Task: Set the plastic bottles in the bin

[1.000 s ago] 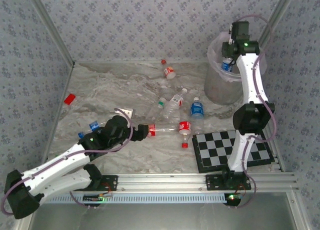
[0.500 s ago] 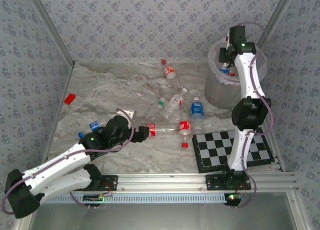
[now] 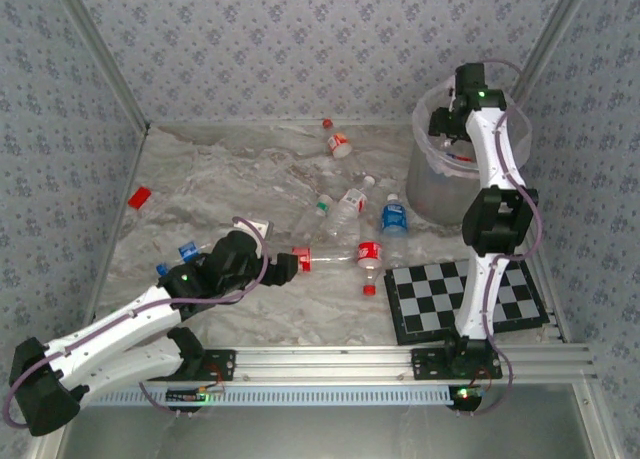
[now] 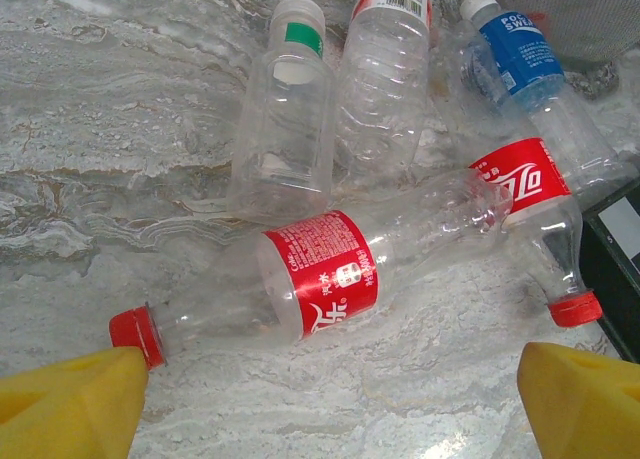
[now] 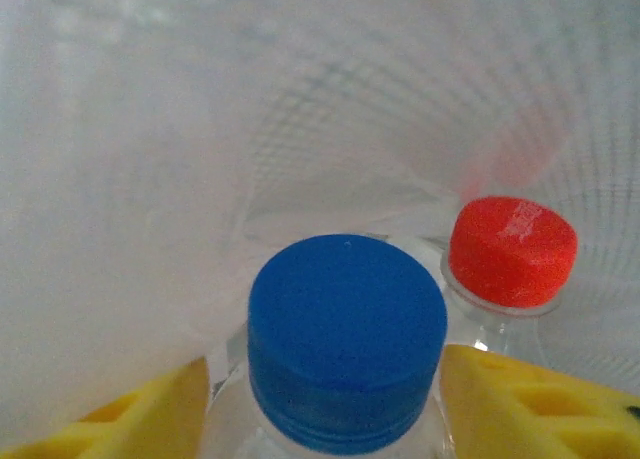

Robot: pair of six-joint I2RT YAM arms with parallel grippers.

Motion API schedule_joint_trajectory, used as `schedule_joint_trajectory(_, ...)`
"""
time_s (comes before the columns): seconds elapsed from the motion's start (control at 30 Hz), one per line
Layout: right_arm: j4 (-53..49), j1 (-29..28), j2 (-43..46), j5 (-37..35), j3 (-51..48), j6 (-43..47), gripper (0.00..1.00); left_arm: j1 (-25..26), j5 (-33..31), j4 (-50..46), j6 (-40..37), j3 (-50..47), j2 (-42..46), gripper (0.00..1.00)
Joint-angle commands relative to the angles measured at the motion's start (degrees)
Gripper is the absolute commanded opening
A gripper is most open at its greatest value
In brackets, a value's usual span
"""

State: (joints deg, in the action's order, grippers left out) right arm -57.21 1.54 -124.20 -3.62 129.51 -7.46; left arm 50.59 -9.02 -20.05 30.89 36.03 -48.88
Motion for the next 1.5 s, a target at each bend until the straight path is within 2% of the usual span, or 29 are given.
schedule_joint_trajectory(0.0, -5.0, 0.3, 4.1, 0.6, 2.5, -0.8, 0.72, -0.3, -0.5, -1.8, -0.4, 1.4, 0.3, 0.96)
schedule_joint_trajectory(0.33, -6.1, 0.5, 13.3, -0.5, 1.5, -0.4, 1.00, -2.8, -3.4, -8.2, -0.3, 3.8, -1.7, 0.97)
schedule_joint_trajectory(0.6, 0.6, 0.4, 27.8, -3.0, -12.0, -2.0, 1.00, -14.0, -10.1, -23.0, 7.5, 6.6, -2.6, 0.99)
schedule_joint_trajectory(0.7, 3.8, 0.2, 33.3, -1.9, -17.8, -2.6, 1.00, -17.6, -12.3, -23.0, 14.0, 5.2, -0.9, 0.99)
schedule_joint_trajectory(0.77, 4.9, 0.0, 36.3, -0.8, -21.2, -3.1, 1.00, -19.0, -15.9, -22.2, 21.7, 3.3, 1.1, 0.99)
schedule_joint_trajectory(0.83, 5.8, -0.4, 39.0, 0.8, -24.6, -3.2, 1.00, -20.4, -20.2, -22.8, 35.2, 1.3, 3.2, 0.99)
schedule_joint_trajectory(0.93, 7.0, -1.1, 40.8, 3.5, -27.5, -3.4, 1.00, -22.1, -20.2, -21.0, 53.2, -2.6, 4.7, 0.99)
schedule_joint_trajectory(1.03, 5.9, -2.1, 40.1, 3.9, -27.3, -2.4, 1.00, -23.6, -21.4, -19.5, 63.5, -4.8, 3.6, 0.99)
schedule_joint_trajectory(1.13, 4.0, -3.5, 40.2, 3.9, -27.0, -2.1, 0.99, -25.4, -25.0, -21.4, 71.3, -5.1, 0.8, 0.96)
schedule_joint_trajectory(1.2, 3.7, -5.6, 41.9, 4.1, -28.4, -2.1, 0.98, -26.7, -24.9, -19.3, 75.2, -6.6, -0.3, 0.95)
schedule_joint_trajectory(1.3, 6.2, -9.7, 45.2, 4.1, -32.5, -1.9, 0.97, -28.3, -24.9, -10.0, 76.3, -8.6, -2.9, 0.94)
schedule_joint_trajectory(1.47, 6.2, -11.2, 46.9, 6.8, -34.7, -2.3, 0.97, -30.7, -25.2, -9.3, 77.0, -4.3, -11.0, 0.94)
